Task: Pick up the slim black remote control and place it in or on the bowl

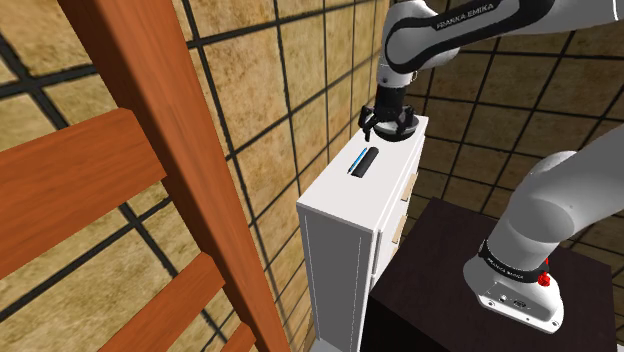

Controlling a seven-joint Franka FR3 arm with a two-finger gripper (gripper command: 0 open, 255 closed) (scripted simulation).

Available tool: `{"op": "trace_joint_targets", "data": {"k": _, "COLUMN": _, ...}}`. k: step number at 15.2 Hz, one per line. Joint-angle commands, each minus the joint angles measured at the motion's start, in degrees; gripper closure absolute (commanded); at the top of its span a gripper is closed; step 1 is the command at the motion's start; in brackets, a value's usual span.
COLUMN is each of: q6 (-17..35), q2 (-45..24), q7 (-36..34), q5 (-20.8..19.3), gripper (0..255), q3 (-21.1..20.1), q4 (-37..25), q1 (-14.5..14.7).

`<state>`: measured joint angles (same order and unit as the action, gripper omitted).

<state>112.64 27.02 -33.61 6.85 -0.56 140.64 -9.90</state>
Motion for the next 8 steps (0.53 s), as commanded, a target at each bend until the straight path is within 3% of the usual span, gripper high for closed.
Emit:
{"op": "trace_joint_targets", "data": {"k": 1, "q6": 4.5, "q2": -3.7, "q7": -3.0, "q5": 2.4, "gripper": 0, "q3": 0.9, "q4": 0.1, "q1": -1.1}}
{"op": "trace_joint_targets", "data": {"k": 8, "q6": 19.7, "q2": -15.9, "q7": -9.6, "q5": 13.9, "gripper": 0, "q3": 4.1, "q4": 1.3, "q1": -2.9}}
